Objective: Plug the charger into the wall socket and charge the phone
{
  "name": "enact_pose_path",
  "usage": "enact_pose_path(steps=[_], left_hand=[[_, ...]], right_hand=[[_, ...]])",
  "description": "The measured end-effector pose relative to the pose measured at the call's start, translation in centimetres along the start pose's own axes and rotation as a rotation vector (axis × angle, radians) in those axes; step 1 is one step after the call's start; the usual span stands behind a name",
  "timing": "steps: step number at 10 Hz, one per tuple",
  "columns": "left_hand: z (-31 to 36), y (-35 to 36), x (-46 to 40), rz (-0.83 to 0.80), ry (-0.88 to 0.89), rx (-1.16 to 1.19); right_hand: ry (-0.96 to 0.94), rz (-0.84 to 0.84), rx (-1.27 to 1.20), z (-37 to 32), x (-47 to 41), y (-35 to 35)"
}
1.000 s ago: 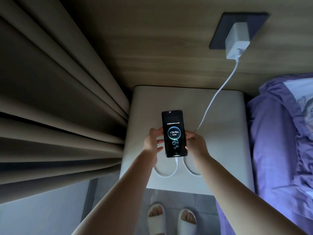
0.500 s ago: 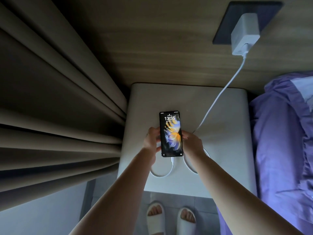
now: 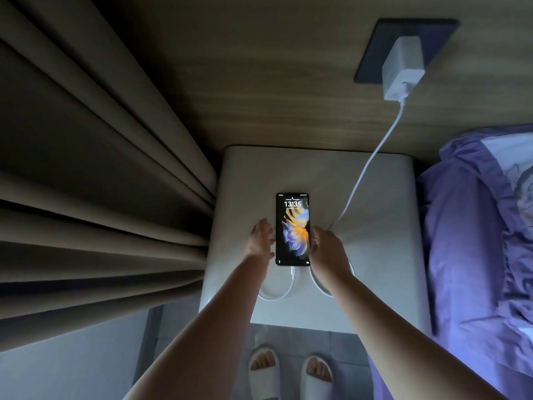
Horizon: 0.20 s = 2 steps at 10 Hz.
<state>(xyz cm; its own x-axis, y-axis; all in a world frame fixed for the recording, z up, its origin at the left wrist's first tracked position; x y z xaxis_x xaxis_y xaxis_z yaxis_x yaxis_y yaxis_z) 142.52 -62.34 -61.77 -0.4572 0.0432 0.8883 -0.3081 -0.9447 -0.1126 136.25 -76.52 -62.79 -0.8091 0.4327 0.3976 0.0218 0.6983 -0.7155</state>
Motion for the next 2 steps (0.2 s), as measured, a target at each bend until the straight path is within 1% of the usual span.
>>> enact_pose_path(steps=[1,2], left_hand=[[0.1,-0.4,0.8,0.087,0.12,-0.433],[1.1,-0.1,4.0,0.183,0.309,-0.902]], right_hand=[[-0.049,-0.085,0.147,-1.3,2.2,-1.2],[-0.144,-0.055,0.24,-2.8,3.4,-2.6]])
Point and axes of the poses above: each hand's wrist, its own x-axis away from the middle knuckle, its own y-axis out of the palm, z = x × y, the point moved 9 cm from there along -x, towards the middle knuckle, and after that the axes turned 7 degrees about -y, right-handed, at the moved point
